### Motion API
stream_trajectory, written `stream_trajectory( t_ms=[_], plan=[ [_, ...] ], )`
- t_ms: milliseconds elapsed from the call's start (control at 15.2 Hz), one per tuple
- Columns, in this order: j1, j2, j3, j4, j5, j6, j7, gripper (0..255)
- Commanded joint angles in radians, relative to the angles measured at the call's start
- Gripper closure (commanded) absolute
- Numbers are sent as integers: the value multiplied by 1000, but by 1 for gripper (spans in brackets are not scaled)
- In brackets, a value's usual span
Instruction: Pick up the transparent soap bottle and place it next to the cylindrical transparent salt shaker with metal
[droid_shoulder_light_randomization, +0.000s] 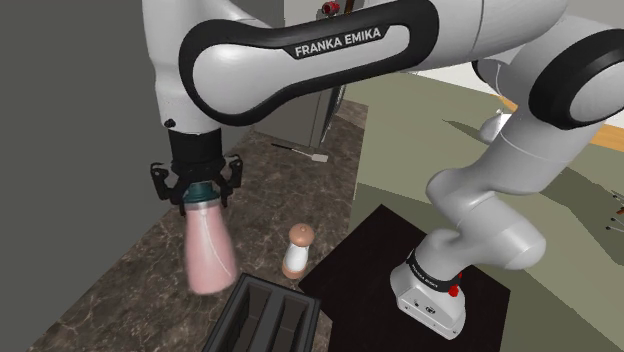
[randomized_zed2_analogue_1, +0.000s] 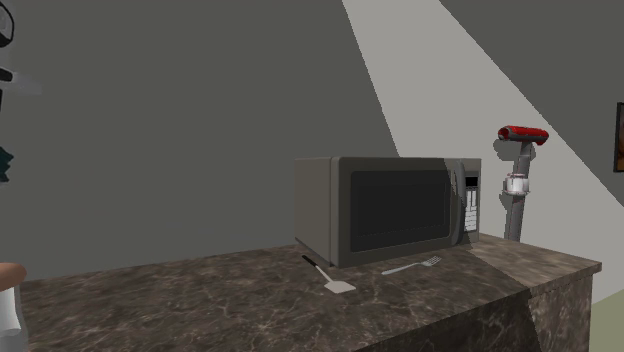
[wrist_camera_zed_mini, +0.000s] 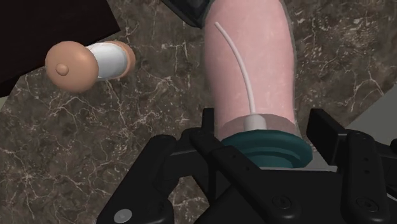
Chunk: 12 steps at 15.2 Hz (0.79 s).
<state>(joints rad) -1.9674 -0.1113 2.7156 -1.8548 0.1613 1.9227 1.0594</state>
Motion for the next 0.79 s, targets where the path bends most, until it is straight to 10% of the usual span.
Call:
stream_trajectory(
  t_ms=[0,660,726],
  plan=[
    [4,-9,4,-7,5,17,6,255],
    [2,-42,7,-76,27,113,-17,255],
    [2,-42,7,-76,27,113,-17,0]
  ],
)
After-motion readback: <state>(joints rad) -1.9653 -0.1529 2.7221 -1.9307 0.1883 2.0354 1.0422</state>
